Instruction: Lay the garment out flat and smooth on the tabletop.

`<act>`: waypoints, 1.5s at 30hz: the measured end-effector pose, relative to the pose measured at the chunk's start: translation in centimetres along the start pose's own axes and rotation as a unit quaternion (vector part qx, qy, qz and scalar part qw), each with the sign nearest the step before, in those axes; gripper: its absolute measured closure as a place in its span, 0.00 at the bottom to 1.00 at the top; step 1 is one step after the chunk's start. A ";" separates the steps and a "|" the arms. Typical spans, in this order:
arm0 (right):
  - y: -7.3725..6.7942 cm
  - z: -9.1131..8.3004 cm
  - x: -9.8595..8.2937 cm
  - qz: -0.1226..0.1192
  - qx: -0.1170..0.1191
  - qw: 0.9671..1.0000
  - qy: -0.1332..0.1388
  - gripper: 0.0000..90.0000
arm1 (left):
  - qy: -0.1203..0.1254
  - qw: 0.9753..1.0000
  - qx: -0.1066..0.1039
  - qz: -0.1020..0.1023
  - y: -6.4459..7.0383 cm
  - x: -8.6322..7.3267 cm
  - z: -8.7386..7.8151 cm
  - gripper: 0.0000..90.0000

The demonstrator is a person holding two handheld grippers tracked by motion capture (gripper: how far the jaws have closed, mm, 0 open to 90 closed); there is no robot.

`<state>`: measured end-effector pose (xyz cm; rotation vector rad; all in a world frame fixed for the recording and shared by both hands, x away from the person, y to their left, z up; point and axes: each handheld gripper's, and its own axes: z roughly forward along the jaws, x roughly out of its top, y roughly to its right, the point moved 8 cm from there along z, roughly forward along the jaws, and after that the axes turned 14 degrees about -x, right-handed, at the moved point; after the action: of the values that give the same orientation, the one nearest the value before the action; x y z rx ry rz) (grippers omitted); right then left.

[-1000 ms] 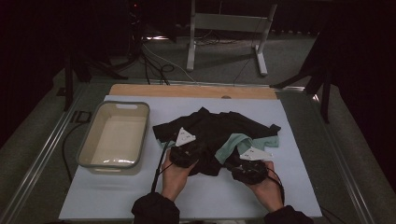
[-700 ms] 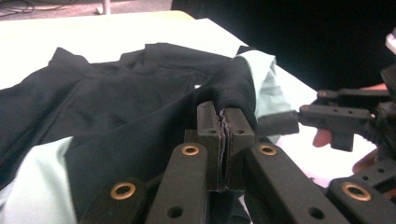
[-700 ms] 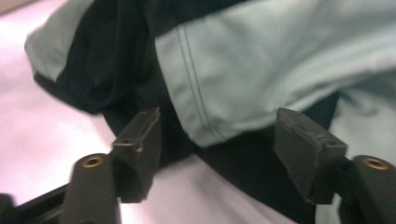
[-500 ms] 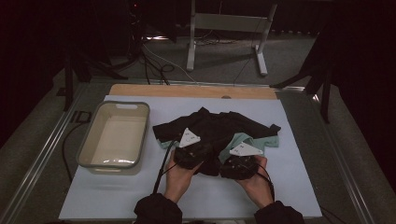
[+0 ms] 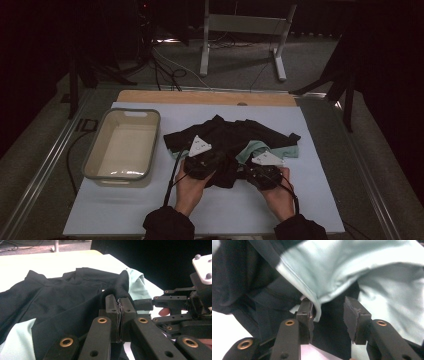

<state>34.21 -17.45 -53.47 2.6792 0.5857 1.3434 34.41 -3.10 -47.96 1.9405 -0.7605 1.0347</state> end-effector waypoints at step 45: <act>10.2 -3.9 -6.7 0.028 -0.064 0.996 -0.048 0.75 | -0.042 0.999 0.013 -0.009 -1.5 -4.7 -3.1 0.58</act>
<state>30.53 -29.70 -53.61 2.6568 0.4030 1.2116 32.11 0.95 -51.52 2.0188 -0.7789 0.9623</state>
